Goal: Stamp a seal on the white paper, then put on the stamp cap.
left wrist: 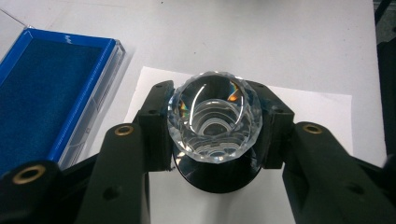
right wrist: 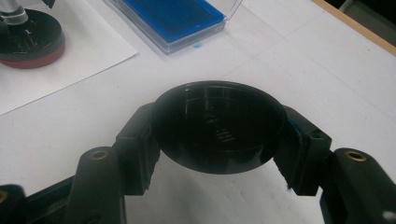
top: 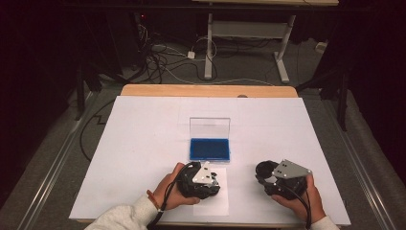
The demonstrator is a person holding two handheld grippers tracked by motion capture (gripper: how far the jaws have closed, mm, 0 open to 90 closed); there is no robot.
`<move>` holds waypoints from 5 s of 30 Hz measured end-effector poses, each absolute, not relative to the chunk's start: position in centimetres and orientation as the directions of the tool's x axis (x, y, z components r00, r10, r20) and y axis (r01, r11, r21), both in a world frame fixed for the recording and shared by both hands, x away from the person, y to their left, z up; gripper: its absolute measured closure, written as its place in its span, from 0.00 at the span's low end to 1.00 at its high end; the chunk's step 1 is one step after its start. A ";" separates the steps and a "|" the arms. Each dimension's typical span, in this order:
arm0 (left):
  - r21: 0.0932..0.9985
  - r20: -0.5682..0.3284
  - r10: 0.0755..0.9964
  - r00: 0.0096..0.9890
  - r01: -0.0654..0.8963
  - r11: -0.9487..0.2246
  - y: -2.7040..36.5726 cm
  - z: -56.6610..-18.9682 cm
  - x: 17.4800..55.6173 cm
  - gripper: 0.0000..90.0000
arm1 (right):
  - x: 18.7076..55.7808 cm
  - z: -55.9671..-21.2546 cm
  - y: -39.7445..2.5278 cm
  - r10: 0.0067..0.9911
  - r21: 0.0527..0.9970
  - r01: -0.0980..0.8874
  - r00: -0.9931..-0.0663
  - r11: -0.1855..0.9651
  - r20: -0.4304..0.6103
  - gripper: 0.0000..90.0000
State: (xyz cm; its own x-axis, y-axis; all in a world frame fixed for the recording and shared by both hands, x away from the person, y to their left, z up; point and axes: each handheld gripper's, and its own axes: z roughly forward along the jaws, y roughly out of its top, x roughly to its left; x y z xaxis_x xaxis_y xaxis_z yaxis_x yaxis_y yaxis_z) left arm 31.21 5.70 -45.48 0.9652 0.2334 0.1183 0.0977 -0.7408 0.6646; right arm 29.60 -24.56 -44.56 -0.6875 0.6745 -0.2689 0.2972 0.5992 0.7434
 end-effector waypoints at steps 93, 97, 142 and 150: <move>0.835 0.064 0.575 0.816 0.272 -0.478 19.3 -39.8 33.2 0.61 | 30.5 -44.3 -24.0 0.653 0.757 0.274 -0.714 0.593 -0.253 0.43; 0.840 0.058 0.580 0.812 0.274 -0.468 19.4 -39.8 33.2 0.61 | 30.6 -44.4 -23.7 0.653 0.760 0.279 -0.718 0.588 -0.241 0.43; 0.891 0.057 0.420 0.906 0.144 -0.430 10.8 -37.2 33.8 0.61 | 33.4 -44.0 -11.4 0.539 0.822 0.205 -0.830 0.531 -0.141 0.43; 0.891 0.063 0.414 0.908 0.136 -0.432 9.7 -37.4 33.8 0.61 | 33.3 -44.0 -10.8 0.580 0.851 0.230 -0.808 0.472 -0.103 0.43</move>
